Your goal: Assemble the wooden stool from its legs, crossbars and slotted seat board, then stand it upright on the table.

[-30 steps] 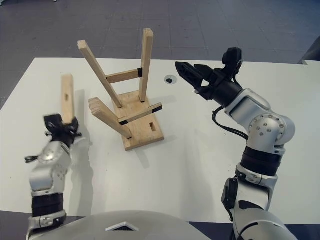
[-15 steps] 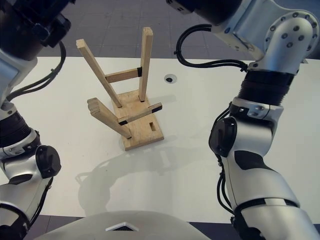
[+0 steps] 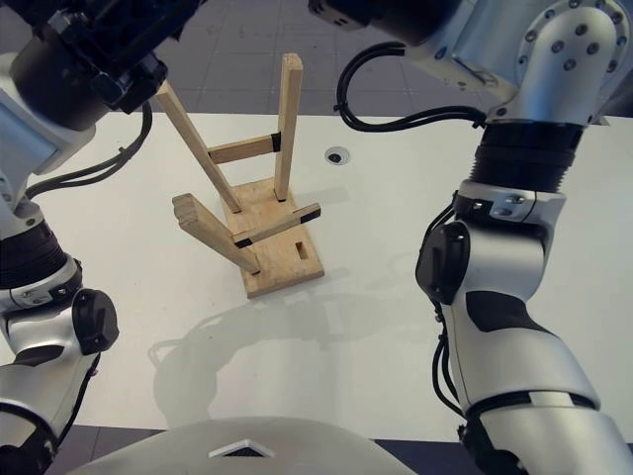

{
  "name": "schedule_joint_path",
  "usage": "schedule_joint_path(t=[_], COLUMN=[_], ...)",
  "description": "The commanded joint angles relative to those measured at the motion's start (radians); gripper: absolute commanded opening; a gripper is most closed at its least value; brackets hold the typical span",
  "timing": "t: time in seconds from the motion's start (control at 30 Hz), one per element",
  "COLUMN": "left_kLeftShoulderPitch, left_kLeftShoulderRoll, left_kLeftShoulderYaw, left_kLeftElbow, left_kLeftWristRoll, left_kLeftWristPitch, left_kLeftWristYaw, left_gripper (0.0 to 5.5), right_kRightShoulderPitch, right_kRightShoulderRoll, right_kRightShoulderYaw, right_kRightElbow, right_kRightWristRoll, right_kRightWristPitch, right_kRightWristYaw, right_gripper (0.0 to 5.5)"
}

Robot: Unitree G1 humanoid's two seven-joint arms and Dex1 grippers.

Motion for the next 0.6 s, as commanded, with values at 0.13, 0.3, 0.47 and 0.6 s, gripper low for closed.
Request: schedule_joint_path(t=[0.13, 0.3, 0.47, 0.6], left_kLeftShoulderPitch=[0.031, 0.049, 0.070, 0.079], left_kLeftShoulderRoll=[0.022, 0.022, 0.022, 0.043], left_kLeftShoulderYaw=[-0.012, -0.013, -0.019, -0.016], left_kLeftElbow=[-0.014, -0.022, -0.033, -0.024], left_kLeftWristRoll=[-0.016, -0.016, -0.019, -0.034], left_kLeftWristPitch=[0.012, 0.004, 0.003, 0.015], left_kLeftWristYaw=[0.008, 0.005, 0.004, -0.021], left_gripper=[2.10, 2.10, 2.10, 2.10], right_kRightShoulderPitch=[-0.020, -0.046, -0.072, -0.078], right_kRightShoulderRoll=[-0.022, -0.030, -0.038, -0.069], right_kRightShoulderYaw=[0.010, -0.002, -0.012, 0.003], right_kRightElbow=[0.007, 0.040, 0.085, 0.099], right_kRightWristRoll=[-0.055, -0.084, -0.101, -0.107], right_kRightWristPitch=[-0.021, -0.032, -0.028, 0.004], right_kRightWristYaw=[0.022, 0.044, 0.065, 0.166], right_gripper=[2.81, 2.26, 2.25, 2.25])
